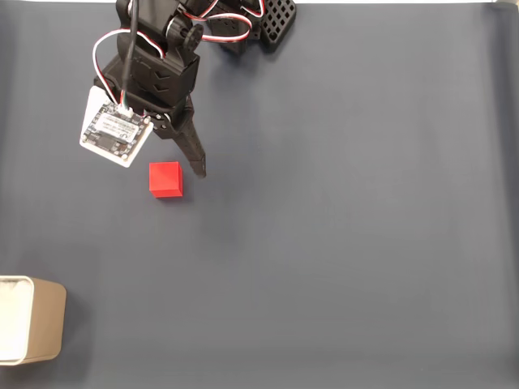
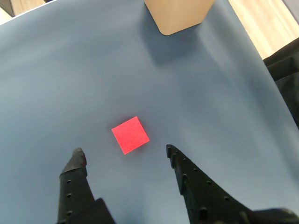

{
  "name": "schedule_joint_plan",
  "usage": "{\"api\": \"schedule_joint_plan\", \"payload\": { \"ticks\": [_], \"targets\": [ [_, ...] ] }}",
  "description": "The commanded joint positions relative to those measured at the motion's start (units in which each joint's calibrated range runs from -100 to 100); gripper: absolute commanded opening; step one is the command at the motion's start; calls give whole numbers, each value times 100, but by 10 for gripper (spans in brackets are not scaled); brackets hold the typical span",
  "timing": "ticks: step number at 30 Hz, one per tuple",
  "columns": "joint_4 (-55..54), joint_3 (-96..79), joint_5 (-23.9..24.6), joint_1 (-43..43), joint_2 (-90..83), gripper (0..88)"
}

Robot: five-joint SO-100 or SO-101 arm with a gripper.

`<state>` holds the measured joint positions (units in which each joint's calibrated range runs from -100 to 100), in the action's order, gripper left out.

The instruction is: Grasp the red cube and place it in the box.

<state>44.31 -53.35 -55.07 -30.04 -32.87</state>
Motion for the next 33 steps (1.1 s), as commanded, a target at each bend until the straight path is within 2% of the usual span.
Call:
{"api": "schedule_joint_plan", "payload": {
  "ticks": [1,13,33],
  "targets": [
    [-112,70,147,71,-119,411],
    [-505,143,376,85,280,433],
    [-1046,-176,327,377,445,434]
  ]
}}
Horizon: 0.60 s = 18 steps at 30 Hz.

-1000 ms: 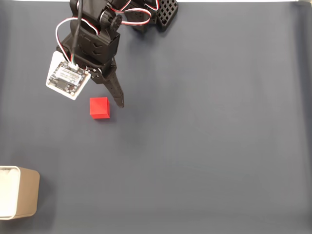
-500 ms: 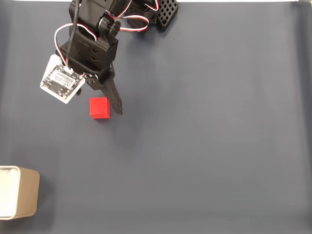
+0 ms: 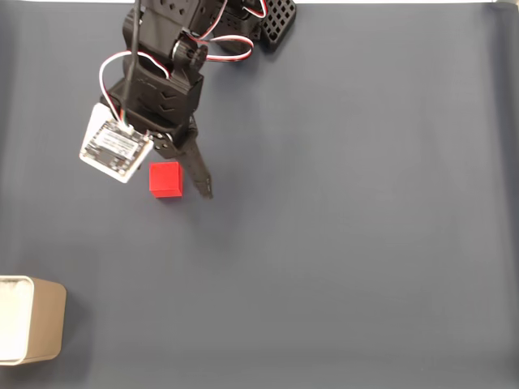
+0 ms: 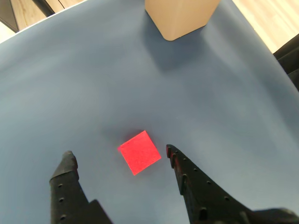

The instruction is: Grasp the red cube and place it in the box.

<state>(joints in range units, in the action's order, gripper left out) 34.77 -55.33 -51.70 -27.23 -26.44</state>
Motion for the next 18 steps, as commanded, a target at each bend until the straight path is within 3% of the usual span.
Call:
{"api": "schedule_joint_plan", "payload": {
  "ticks": [1,18],
  "targets": [
    [-99,-23,0,109,-250,434],
    [-624,-598,122,152,-449,434]
  ]
}}
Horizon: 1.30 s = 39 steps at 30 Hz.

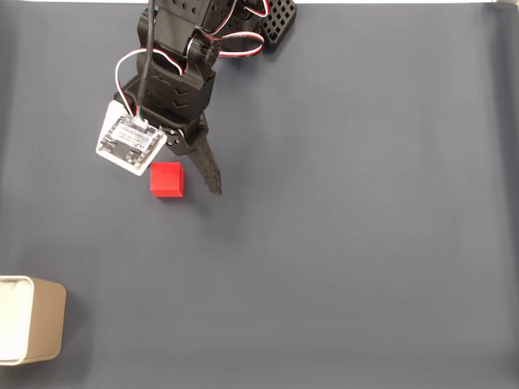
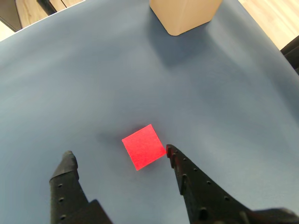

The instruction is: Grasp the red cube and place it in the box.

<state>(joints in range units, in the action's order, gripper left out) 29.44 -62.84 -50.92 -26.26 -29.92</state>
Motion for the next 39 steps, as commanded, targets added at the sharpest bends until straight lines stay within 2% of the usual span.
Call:
{"api": "schedule_joint_plan", "payload": {
  "ticks": [1,39],
  "targets": [
    [-91,162,49,55,-93,434],
    [212,116,205,339,-370,427]
  ]
}}
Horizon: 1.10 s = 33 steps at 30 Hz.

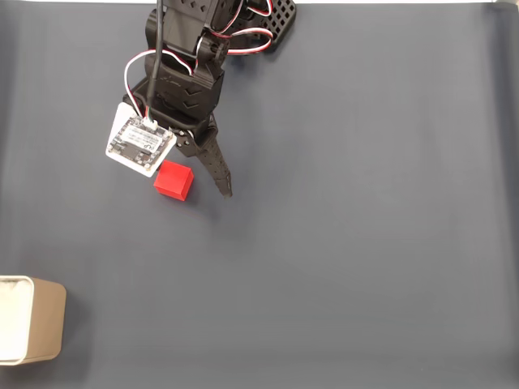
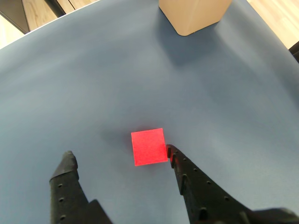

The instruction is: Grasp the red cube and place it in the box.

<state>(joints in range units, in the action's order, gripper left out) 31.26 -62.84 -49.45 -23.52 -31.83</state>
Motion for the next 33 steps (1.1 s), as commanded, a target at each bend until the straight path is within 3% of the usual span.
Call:
{"api": "schedule_joint_plan", "payload": {
  "ticks": [1,12,33],
  "targets": [
    [29,116,63,72,-188,426],
    [-110,216,142,143,-41,396],
    [-266,381,-142,143,427,238]
  ]
}}
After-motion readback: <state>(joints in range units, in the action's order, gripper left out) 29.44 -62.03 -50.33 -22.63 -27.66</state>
